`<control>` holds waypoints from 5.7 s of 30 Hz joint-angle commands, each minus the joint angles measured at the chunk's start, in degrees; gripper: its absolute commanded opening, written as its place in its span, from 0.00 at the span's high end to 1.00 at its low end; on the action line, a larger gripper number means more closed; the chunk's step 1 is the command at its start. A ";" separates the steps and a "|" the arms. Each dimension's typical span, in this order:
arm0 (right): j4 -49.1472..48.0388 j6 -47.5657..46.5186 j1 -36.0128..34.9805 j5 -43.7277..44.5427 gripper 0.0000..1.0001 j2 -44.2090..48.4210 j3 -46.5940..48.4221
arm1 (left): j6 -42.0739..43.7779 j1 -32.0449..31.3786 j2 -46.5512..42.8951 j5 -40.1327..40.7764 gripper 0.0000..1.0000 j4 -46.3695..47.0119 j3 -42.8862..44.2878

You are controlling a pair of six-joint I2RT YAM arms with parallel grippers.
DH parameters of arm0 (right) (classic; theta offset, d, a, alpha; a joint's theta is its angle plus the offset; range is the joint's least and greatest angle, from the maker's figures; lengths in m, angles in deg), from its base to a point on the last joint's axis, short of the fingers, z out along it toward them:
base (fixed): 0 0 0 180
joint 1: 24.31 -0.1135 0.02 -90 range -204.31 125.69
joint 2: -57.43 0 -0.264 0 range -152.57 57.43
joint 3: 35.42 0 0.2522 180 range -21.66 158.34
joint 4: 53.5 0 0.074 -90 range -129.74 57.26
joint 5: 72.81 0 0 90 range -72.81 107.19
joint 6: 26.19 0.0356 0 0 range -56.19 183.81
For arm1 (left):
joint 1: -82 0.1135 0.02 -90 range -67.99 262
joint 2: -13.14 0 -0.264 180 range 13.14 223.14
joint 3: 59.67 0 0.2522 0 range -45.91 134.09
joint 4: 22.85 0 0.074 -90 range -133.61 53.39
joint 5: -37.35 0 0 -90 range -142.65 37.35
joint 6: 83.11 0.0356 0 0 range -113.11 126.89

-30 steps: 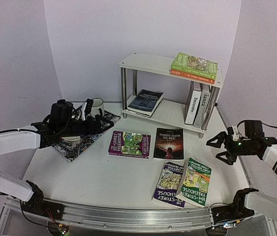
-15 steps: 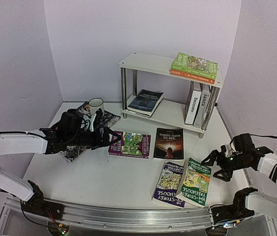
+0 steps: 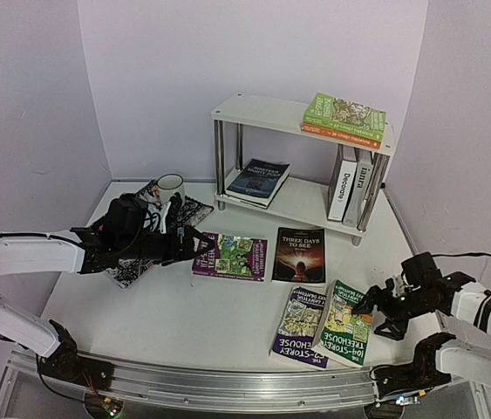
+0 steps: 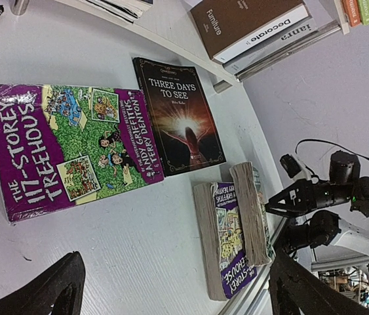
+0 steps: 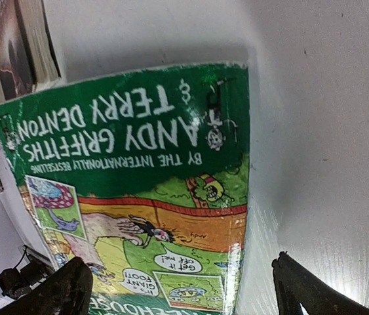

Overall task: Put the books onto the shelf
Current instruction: Move the book to the center of the board, then adjust the book pile.

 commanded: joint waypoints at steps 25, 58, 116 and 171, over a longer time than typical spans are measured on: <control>-46.13 30.13 -39.12 17.95 0.05 -32.02 11.35 | 0.52 -0.18 -3.09 2.09 0.01 1.96 -0.11; -22.02 -4.85 -38.23 7.61 0.09 -38.93 31.76 | -10.52 -6.76 -1.16 3.52 0.27 2.37 -5.79; -37.60 4.15 -50.24 13.41 0.34 -48.45 29.59 | -1.10 1.77 26.05 -9.62 0.60 0.59 10.75; -15.75 -9.08 -31.25 3.97 0.02 -40.41 37.41 | -24.01 -5.48 -16.16 3.67 0.03 0.08 -15.91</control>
